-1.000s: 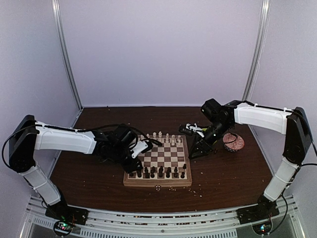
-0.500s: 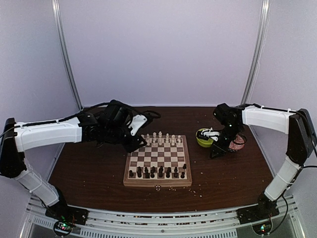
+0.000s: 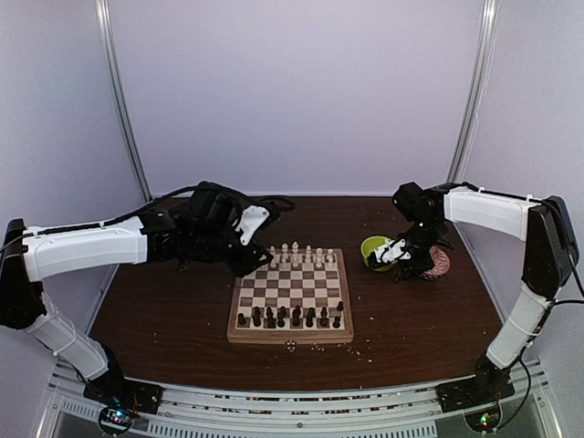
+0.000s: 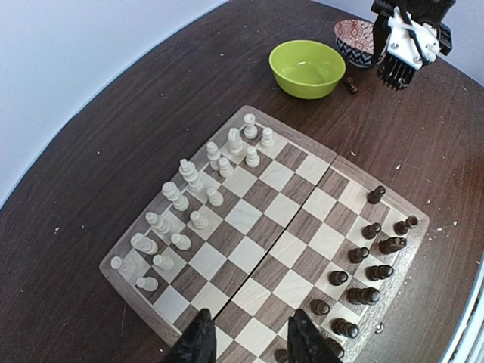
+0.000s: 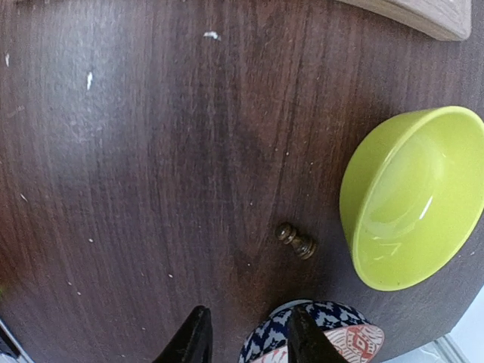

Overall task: Set up the chess pieces on the board
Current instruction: Pick up the pawn from the center of the board.

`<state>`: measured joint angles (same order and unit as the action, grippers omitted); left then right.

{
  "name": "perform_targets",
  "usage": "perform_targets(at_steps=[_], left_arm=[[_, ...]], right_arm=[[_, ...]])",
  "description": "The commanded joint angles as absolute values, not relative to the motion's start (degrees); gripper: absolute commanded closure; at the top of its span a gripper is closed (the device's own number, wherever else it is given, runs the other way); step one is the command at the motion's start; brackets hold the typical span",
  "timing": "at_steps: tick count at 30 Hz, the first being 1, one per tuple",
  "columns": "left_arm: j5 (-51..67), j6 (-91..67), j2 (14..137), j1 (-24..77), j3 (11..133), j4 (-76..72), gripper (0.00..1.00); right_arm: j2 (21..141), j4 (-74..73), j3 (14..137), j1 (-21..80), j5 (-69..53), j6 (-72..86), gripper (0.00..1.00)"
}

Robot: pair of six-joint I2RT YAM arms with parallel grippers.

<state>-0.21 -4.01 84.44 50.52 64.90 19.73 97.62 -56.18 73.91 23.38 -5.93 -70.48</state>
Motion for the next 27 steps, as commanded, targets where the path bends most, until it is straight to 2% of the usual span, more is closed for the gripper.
perform_targets(at_steps=[1, 27], left_arm=[[-0.98, -5.75, 81.65, 50.47, 63.55, 16.70, 0.64], [-0.99, -6.20, 85.67, 50.45, 64.49, 16.35, 0.64]], right_arm=[[99.48, -56.09, 73.27, 23.41, 0.39, -81.22, 0.65], [107.39, -42.28, 69.37, 25.02, 10.87, -89.51, 0.68]])
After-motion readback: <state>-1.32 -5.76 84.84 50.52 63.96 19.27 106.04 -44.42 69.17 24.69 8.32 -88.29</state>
